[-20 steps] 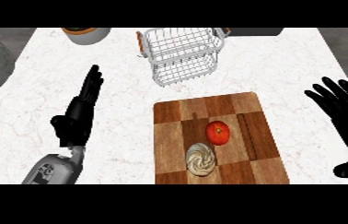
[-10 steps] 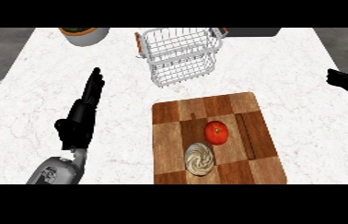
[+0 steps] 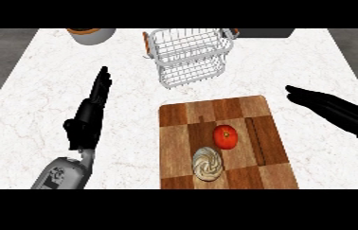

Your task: Pick the tomato from the cutting board and place it in the tiered basket

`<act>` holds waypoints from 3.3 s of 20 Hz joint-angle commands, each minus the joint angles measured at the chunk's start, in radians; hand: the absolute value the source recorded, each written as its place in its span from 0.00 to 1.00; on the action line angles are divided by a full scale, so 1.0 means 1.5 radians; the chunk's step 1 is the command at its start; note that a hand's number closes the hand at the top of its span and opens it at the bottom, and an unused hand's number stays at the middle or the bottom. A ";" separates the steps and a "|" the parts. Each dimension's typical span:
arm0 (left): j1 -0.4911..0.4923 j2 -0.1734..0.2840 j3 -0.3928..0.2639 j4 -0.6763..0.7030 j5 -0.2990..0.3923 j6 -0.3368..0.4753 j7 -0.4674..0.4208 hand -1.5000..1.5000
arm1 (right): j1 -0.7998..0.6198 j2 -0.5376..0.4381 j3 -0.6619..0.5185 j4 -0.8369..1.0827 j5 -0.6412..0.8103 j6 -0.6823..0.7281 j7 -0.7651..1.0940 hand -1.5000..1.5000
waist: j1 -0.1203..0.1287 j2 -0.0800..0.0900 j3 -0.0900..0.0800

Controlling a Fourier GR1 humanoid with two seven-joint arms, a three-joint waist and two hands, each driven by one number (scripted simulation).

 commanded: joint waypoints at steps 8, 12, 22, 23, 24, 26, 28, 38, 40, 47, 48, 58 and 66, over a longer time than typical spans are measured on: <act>0.020 -0.040 -0.001 -0.034 -0.039 -0.002 0.038 0.50 | -0.129 0.111 0.166 -0.051 0.064 0.023 0.264 0.00 | 0.002 0.001 0.001; 0.019 -0.032 0.017 -0.033 -0.047 -0.028 0.030 0.50 | -0.114 0.150 0.213 -0.059 0.117 0.038 0.315 0.00 | 0.000 0.001 0.001; 0.008 -0.069 0.054 0.012 -0.064 -0.048 -0.004 0.50 | -0.119 0.173 0.187 -0.015 0.168 0.124 0.312 0.00 | 0.000 0.002 0.001; 0.032 -0.064 0.031 -0.064 -0.085 -0.031 0.052 0.50 | -0.049 0.151 0.161 -0.009 0.212 0.125 0.222 0.00 | -0.001 0.001 0.002; 0.062 -0.083 0.031 0.014 -0.081 -0.037 -0.040 0.50 | -0.090 0.130 0.140 -0.047 0.148 0.151 0.303 0.00 | -0.003 0.001 0.001; 0.006 -0.074 0.063 0.011 -0.075 -0.057 0.004 0.50 | -0.097 0.193 0.205 -0.029 0.219 0.138 0.315 0.00 | -0.001 0.001 0.001; 0.041 -0.051 0.067 -0.055 -0.073 -0.068 0.031 0.50 | -0.046 0.177 0.203 -0.028 0.278 0.136 0.242 0.00 | 0.000 0.001 0.002; 0.071 -0.074 0.072 -0.067 -0.090 -0.095 0.021 0.50 | -0.061 0.209 0.253 0.038 0.466 0.133 0.092 0.00 | 0.002 0.001 0.002; 0.035 -0.076 0.102 -0.036 -0.098 -0.093 0.026 0.50 | -0.033 0.218 0.232 0.013 0.485 0.133 0.098 0.00 | -0.002 0.001 0.002; 0.056 -0.091 0.114 -0.040 -0.091 -0.125 0.017 0.50 | -0.033 0.256 0.185 0.093 0.534 0.124 0.061 0.00 | -0.001 0.001 0.002; 0.049 -0.122 0.079 -0.028 -0.137 -0.086 0.020 0.50 | -0.001 0.219 0.162 0.099 0.536 0.110 0.004 0.00 | -0.002 0.001 0.002; 0.047 -0.114 0.134 -0.016 -0.116 -0.139 0.001 0.50 | 0.022 0.282 0.174 0.167 0.603 0.083 -0.085 0.00 | -0.002 0.001 0.002; 0.030 -0.140 0.135 -0.015 -0.150 -0.138 0.024 0.50 | -0.045 0.348 0.150 0.252 0.640 0.124 -0.101 0.00 | 0.000 0.001 0.002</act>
